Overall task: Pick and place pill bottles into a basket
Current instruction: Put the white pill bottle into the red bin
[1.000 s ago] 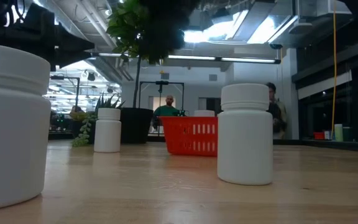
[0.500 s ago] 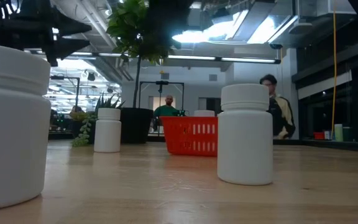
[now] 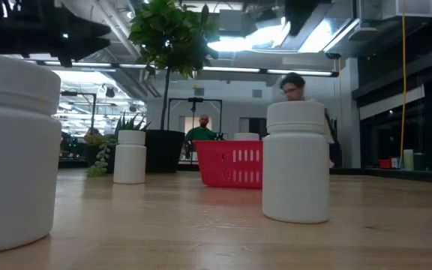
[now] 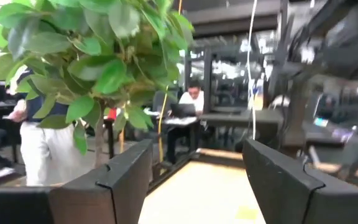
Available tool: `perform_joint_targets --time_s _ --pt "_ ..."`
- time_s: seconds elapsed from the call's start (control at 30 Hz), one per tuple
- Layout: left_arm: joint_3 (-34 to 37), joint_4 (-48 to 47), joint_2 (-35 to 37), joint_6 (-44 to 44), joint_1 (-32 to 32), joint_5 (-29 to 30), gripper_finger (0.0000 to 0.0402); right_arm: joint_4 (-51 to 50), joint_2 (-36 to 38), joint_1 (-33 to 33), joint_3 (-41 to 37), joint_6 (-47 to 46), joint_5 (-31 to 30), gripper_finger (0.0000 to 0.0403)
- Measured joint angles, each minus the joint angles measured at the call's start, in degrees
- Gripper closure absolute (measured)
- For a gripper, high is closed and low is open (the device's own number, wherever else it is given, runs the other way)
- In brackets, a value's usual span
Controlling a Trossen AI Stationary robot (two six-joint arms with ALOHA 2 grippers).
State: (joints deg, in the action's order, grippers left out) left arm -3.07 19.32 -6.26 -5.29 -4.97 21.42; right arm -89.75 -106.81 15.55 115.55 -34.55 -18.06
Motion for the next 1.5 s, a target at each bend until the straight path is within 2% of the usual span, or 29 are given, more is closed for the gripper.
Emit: perform_joint_targets --time_s 0.2,0.4,0.5,0.67,1.1,1.3,1.5 --pt "0.0 -3.6 -0.06 -1.96 0.0 -0.23 0.0155 -0.49 1.08 13.25 -0.5 -30.85 3.0 0.0045" --pt "0.0 -7.23 -0.11 -2.05 0.0 0.04 0.0157 -0.28 0.27 22.47 -4.24 -48.64 3.32 0.0045" --pt "0.0 -8.93 -0.11 -1.9 0.0 0.01 0.0156 -0.3 0.18 23.47 -8.84 -55.61 7.46 0.0045" --pt "0.0 -11.01 -0.11 -1.5 0.0 0.01 0.0155 1.58 0.18 23.5 -16.97 -58.4 13.63 0.0045" --pt "0.0 -13.55 -0.11 -1.5 0.0 0.38 0.0156 16.78 0.18 24.0 -30.41 -59.86 13.7 0.0045" --pt "0.0 -13.56 -0.11 -1.5 0.0 0.38 0.0156 24.38 0.18 24.04 -37.47 -59.7 16.31 0.0045" --pt "0.0 -13.56 -0.11 -1.5 0.0 0.38 0.0157 28.79 0.18 24.02 -41.17 -59.64 16.46 0.0045"
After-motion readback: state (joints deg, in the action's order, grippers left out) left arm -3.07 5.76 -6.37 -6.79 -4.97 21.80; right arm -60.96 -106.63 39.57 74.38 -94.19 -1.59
